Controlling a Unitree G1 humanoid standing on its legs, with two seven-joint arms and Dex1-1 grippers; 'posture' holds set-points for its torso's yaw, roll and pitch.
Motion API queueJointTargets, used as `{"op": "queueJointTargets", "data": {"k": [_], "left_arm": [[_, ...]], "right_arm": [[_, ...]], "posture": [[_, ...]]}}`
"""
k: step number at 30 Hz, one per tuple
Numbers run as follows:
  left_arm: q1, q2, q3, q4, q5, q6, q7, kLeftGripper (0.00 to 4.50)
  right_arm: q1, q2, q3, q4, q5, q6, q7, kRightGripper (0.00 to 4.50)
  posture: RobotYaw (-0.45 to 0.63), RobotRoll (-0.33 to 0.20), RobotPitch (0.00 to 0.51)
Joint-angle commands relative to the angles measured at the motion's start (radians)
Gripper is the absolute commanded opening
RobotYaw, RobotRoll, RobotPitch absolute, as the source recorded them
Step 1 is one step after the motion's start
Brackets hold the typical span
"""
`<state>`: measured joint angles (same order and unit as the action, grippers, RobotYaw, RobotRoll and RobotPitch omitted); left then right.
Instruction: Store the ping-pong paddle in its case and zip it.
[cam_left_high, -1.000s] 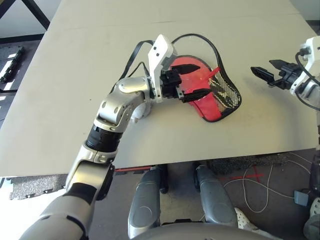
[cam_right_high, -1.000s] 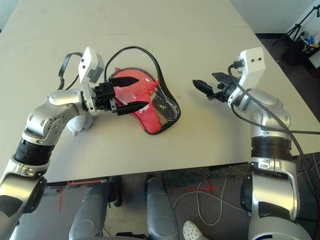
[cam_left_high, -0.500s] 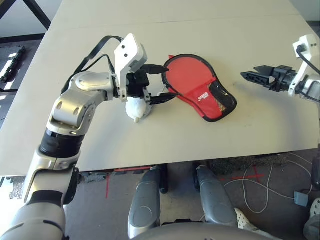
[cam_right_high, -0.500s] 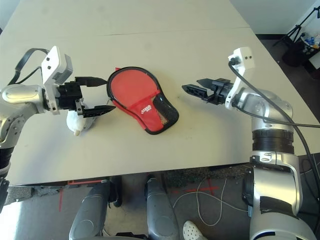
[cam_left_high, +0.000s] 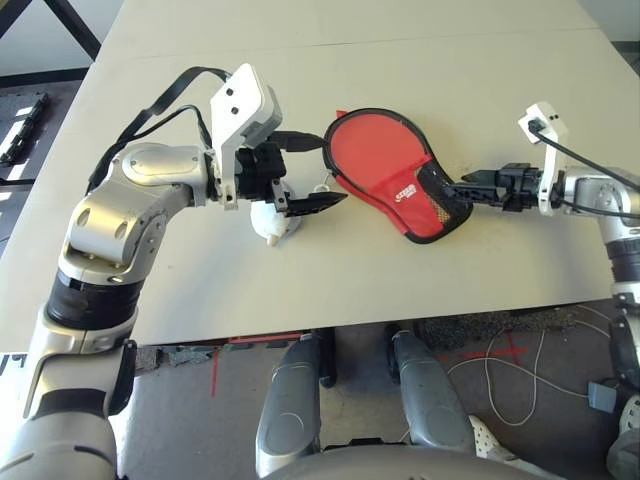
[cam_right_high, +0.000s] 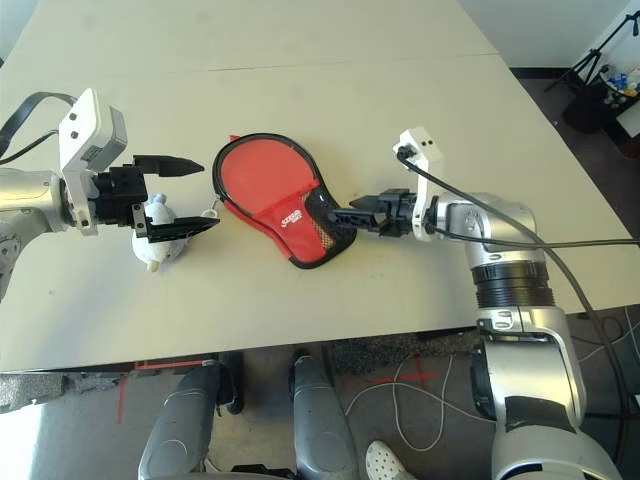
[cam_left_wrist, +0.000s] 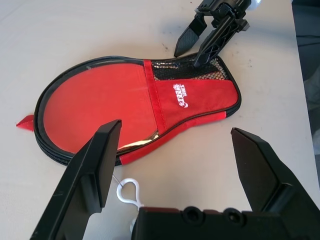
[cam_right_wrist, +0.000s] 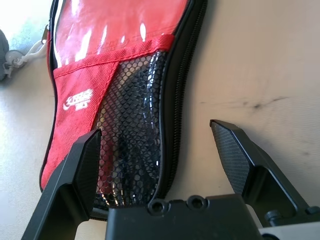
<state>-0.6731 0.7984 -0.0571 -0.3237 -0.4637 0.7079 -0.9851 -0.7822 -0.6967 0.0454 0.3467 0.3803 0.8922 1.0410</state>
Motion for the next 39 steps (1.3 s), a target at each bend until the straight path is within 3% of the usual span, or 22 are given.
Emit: {"op": "queueJointTargets", "data": {"k": [1,5,16,18,24,29,39], "left_arm": [[0.010,0.015,0.002,-0.029,-0.011,0.018,-0.008,4.50],[0.009,0.019,-0.001,-0.031,-0.014,0.019,-0.009,4.50],[0.012,0.015,-0.012,-0.021,-0.006,0.006,-0.016,4.50],[0.011,0.014,-0.013,-0.017,-0.004,0.003,-0.017,4.50],[0.014,0.013,-0.016,-0.008,-0.001,-0.006,-0.023,4.50],[0.015,0.010,-0.017,-0.006,0.001,-0.009,-0.023,4.50],[0.008,0.029,-0.033,-0.007,0.016,-0.012,-0.043,4.50]], "right_arm": [[0.037,0.024,0.034,-0.021,0.001,0.048,-0.007,4.47],[0.043,0.040,0.032,-0.023,0.001,0.081,-0.028,3.94],[0.064,0.036,0.017,0.006,0.003,0.152,-0.066,0.44],[0.067,0.040,0.005,0.008,0.013,0.180,-0.075,0.04],[0.068,0.057,-0.061,-0.002,0.085,0.355,-0.104,0.04],[0.107,0.037,-0.057,-0.058,0.105,0.402,-0.118,0.04],[0.227,0.018,-0.076,-0.304,0.217,0.546,-0.164,0.04]], "posture": [[0.06,0.000,0.281],[0.06,0.000,0.280],[0.05,0.000,0.283],[0.04,0.000,0.285],[0.04,0.000,0.285],[0.04,0.000,0.285],[0.03,0.000,0.287]]}}
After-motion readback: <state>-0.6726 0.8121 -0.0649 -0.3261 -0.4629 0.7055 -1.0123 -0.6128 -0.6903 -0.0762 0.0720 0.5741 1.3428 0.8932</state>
